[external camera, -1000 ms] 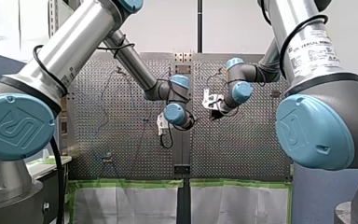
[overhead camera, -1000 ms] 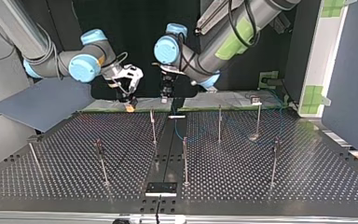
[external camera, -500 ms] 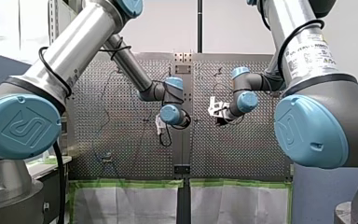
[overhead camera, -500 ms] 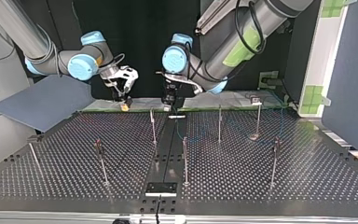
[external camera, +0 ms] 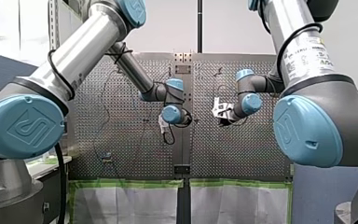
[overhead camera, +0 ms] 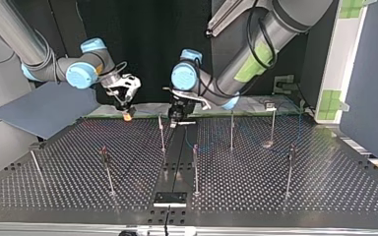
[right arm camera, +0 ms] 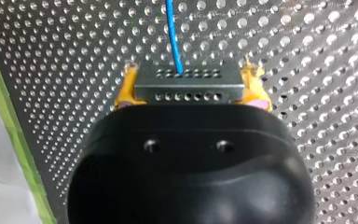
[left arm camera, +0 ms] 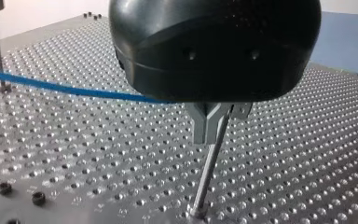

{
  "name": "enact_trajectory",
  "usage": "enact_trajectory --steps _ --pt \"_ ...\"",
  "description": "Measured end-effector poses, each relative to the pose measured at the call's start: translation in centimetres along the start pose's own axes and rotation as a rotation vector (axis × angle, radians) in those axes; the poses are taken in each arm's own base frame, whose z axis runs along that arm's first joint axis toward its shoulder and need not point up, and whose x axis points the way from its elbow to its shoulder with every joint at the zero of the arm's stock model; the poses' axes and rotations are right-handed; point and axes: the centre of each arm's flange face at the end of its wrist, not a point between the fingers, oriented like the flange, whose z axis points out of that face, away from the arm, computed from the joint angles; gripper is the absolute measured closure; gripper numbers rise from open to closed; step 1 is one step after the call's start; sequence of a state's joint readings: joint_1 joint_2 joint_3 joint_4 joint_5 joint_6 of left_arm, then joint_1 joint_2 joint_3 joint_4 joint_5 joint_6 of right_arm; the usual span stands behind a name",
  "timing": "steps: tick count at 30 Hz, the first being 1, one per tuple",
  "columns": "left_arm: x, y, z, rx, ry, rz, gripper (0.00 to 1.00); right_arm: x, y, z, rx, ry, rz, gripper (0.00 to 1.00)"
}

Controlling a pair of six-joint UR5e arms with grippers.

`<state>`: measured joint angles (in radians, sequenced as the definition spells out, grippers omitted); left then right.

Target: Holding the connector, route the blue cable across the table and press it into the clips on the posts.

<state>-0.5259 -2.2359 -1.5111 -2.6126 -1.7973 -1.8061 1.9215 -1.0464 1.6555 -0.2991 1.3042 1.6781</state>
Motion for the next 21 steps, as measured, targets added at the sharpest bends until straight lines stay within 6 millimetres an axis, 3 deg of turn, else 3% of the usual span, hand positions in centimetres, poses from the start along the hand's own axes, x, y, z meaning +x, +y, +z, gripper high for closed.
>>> enact_trajectory --steps 9,21 --pt "2.1 1.4 1.8 -0.016 0.042 0.015 1.0 0.9 1.2 1.3 0.003 0.017 0.011 1.0" --pt "0.5 2.2 3.5 -0.028 0.012 0.011 1.0 1.4 3.6 1.9 -0.018 0.036 0.019 1.0"
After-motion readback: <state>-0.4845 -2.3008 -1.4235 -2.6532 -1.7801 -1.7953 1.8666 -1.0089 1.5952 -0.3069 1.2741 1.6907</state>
